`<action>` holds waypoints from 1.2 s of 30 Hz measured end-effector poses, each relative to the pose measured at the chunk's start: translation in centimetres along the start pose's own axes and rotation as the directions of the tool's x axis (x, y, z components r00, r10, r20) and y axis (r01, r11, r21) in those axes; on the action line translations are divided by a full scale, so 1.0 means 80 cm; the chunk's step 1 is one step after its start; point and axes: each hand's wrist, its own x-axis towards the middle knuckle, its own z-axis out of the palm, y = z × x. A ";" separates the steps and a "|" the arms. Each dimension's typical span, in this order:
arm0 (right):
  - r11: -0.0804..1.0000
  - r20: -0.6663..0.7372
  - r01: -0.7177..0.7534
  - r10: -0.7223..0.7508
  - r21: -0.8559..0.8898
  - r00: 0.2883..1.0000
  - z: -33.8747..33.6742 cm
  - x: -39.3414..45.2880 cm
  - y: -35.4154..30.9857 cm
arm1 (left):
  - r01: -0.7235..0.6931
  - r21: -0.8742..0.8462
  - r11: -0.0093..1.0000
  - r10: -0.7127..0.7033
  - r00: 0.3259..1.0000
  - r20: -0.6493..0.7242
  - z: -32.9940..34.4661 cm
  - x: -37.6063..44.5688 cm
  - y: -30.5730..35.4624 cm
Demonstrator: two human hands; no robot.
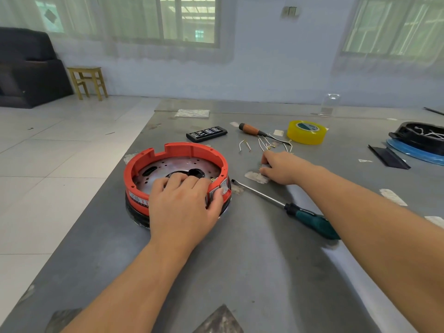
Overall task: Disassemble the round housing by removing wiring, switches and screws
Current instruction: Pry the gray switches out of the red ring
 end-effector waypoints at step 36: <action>0.985 -0.211 -0.168 0.172 0.033 0.962 0.007 -0.119 -0.035 | 0.039 -0.166 0.985 -0.050 0.997 -0.064 -0.008 -0.009 -0.008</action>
